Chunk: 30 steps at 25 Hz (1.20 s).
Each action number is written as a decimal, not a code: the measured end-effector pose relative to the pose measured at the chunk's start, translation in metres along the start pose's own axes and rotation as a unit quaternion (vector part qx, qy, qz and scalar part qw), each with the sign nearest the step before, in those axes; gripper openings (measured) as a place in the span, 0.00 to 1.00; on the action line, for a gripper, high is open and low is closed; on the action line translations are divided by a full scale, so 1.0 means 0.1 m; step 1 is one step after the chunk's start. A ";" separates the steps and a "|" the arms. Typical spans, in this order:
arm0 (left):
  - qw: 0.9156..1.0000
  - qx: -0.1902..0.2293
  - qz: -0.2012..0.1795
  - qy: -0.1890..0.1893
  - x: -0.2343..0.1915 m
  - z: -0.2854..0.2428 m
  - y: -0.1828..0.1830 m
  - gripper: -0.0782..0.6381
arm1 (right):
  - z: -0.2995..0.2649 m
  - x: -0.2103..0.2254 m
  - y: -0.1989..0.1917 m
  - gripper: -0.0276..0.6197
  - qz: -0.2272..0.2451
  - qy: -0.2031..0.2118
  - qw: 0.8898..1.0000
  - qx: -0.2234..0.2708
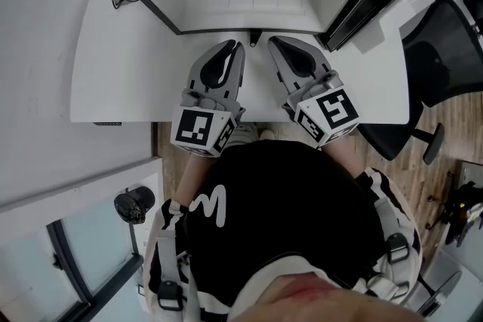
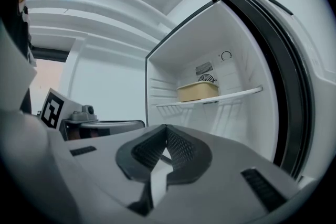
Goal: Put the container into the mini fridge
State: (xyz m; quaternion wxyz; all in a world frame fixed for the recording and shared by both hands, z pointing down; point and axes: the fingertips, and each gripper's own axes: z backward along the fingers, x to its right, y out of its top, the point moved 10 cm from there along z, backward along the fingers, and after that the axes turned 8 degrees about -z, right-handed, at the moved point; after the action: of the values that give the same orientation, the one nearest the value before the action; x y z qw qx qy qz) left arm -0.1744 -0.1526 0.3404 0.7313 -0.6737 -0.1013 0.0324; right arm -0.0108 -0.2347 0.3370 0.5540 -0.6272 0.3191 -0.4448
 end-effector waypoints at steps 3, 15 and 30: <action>1.000 -0.004 -0.002 0.004 0.00 0.00 0.00 0.17 | 0.01 0.00 0.00 0.06 0.005 -0.002 1.000 0.001; 1.000 -0.005 -0.004 0.006 -0.02 -0.01 0.00 0.17 | -0.01 0.00 0.02 0.06 0.020 -0.003 1.000 0.005; 1.000 0.003 -0.002 0.004 -0.06 -0.03 0.02 0.16 | -0.04 -0.02 0.05 0.06 0.022 -0.001 1.000 0.005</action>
State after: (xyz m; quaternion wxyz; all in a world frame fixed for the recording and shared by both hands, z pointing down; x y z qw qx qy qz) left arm -0.1793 -0.1560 0.3379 0.7339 -0.6714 -0.0992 0.0285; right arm -0.0147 -0.2355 0.3313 0.5673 -0.6178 0.3296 -0.4334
